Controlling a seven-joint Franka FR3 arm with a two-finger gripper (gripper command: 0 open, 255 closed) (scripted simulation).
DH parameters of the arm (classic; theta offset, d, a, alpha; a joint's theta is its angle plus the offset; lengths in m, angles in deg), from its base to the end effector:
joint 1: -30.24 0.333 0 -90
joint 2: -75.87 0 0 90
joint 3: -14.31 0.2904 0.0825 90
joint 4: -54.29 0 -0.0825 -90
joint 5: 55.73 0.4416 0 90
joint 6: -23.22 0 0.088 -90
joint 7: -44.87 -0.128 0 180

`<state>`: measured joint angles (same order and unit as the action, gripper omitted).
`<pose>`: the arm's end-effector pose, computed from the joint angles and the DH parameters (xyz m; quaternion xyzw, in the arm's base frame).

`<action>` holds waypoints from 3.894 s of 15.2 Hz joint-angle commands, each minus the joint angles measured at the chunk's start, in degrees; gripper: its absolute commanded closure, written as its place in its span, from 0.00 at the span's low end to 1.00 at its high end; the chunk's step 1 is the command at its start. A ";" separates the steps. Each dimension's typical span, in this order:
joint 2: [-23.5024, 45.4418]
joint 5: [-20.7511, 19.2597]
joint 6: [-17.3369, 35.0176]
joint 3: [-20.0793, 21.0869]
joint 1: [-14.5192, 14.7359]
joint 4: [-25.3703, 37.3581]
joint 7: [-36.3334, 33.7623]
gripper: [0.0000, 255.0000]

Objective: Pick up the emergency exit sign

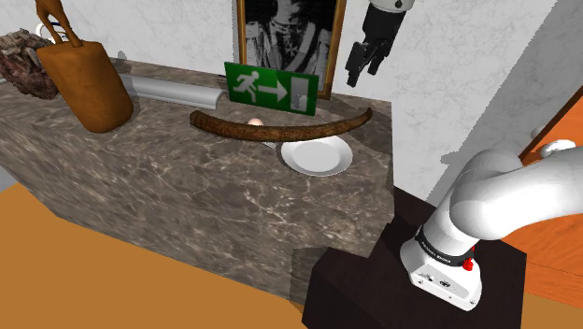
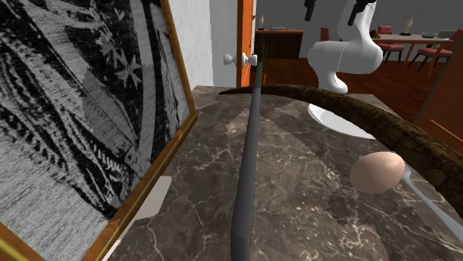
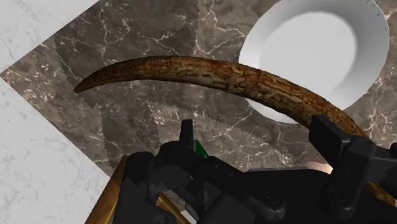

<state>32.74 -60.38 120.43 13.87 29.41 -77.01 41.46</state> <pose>0.4071 -0.0189 0.5856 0.9955 -0.0379 0.0795 0.0363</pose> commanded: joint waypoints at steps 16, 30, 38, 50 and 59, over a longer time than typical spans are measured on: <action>35.91 3.11 4.15 -7.90 3.54 29.57 21.92 0.00; 58.95 7.97 1.14 -7.96 2.70 53.47 33.11 0.00; 58.35 7.89 3.42 -7.94 2.82 50.60 33.13 1.00; 59.69 8.07 -1.86 -7.99 2.55 57.20 33.09 1.00; 63.20 8.62 -10.73 -8.04 1.86 69.56 33.06 1.00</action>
<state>95.58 -51.83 110.75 5.84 31.37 -8.90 74.50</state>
